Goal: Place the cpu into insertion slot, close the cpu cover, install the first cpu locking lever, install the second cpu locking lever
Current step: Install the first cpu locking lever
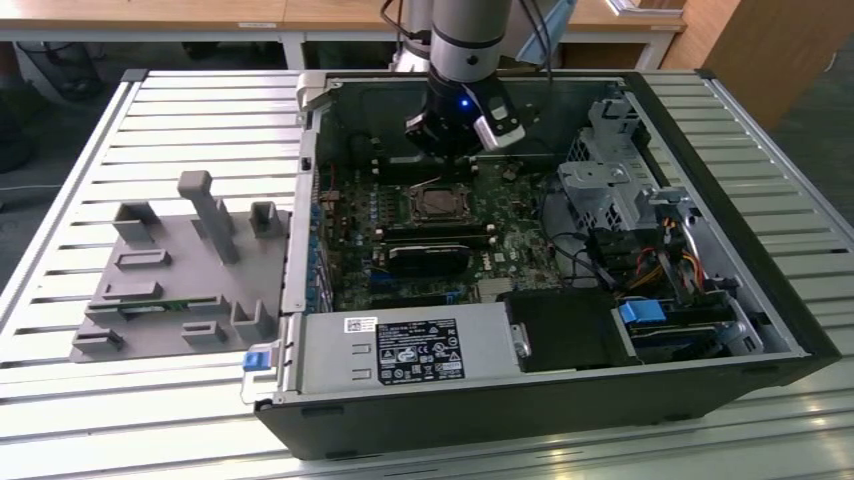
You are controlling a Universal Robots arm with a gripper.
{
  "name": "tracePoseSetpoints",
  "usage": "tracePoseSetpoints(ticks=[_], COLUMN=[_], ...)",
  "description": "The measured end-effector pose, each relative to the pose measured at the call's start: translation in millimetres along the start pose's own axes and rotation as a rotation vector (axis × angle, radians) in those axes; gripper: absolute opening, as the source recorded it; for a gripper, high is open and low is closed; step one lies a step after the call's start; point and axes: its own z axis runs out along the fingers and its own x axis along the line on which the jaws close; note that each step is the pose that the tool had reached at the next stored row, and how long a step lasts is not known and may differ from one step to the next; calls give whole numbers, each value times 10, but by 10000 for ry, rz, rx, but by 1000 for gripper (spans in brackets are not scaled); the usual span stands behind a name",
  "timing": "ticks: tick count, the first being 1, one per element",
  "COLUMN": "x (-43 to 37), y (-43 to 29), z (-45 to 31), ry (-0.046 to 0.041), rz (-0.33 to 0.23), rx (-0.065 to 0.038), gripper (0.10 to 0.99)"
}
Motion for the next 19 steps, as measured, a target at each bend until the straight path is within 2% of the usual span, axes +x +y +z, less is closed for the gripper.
tracePoseSetpoints(ticks=[8, 16, 19], x=[-8, -13, -16], y=[1, -1, 1], z=[52, 101, 114], ry=[-1, -5, -5], rz=[1, -1, -1], rx=[39, 253, 299], gripper=[106, 106, 106])
